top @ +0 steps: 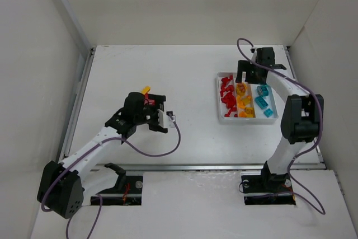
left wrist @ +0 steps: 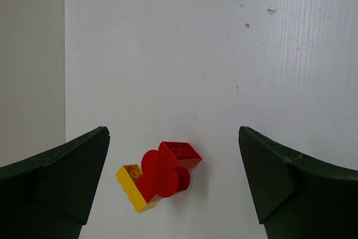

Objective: Sort the legos into containers by color

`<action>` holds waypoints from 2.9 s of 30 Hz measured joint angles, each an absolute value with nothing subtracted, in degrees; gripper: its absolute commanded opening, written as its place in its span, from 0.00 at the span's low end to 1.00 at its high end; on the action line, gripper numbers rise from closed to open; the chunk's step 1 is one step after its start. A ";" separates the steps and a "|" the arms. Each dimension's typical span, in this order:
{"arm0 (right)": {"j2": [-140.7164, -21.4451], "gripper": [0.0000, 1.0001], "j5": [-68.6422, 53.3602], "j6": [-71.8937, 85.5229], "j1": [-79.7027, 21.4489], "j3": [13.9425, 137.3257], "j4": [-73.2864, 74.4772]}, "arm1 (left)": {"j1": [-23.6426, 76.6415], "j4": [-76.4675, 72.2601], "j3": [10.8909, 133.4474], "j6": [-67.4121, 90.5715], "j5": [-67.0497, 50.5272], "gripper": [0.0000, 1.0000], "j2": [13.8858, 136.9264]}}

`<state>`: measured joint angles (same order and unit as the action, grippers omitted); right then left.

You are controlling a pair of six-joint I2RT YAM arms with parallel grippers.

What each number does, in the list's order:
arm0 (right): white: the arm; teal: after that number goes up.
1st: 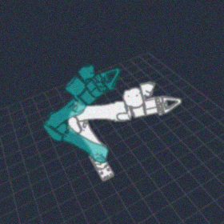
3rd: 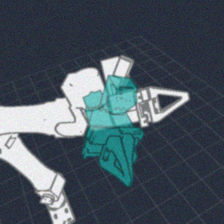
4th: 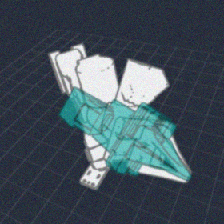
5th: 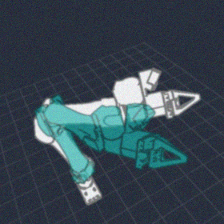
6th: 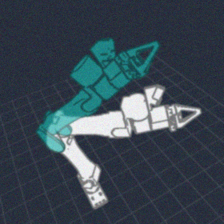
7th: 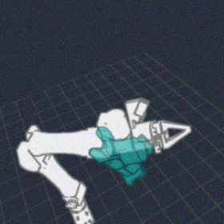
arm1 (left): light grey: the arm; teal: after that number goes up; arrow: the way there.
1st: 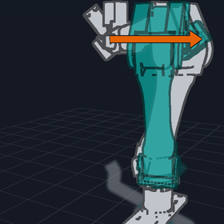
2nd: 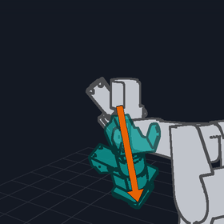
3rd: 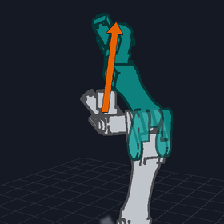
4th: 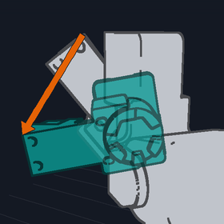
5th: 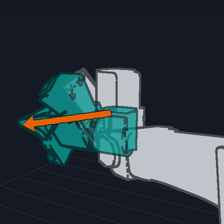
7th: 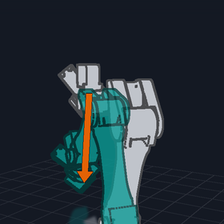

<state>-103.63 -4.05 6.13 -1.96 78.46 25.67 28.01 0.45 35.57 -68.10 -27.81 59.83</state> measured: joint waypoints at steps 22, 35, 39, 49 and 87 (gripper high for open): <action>-89.71 1.00 -10.68 -9.37 -18.85 72.16 16.12 | 16.01 23.86 59.02 -108.36 -20.40 1.00 86.28; -90.94 1.00 -14.70 -12.05 -18.79 68.84 14.28 | 17.37 33.04 65.87 -112.97 -18.98 0.96 98.02; -92.49 1.00 -15.31 -12.03 -18.79 68.84 14.11 | 18.41 33.06 66.92 -113.21 -18.81 0.74 99.44; -91.98 1.00 -15.86 -11.84 -18.85 68.75 13.61 | 18.50 33.45 67.35 -113.75 -17.78 0.18 99.33; -74.87 0.97 -27.18 -19.35 -34.33 64.53 6.68 | 21.30 24.21 87.79 -45.10 -62.74 0.00 94.87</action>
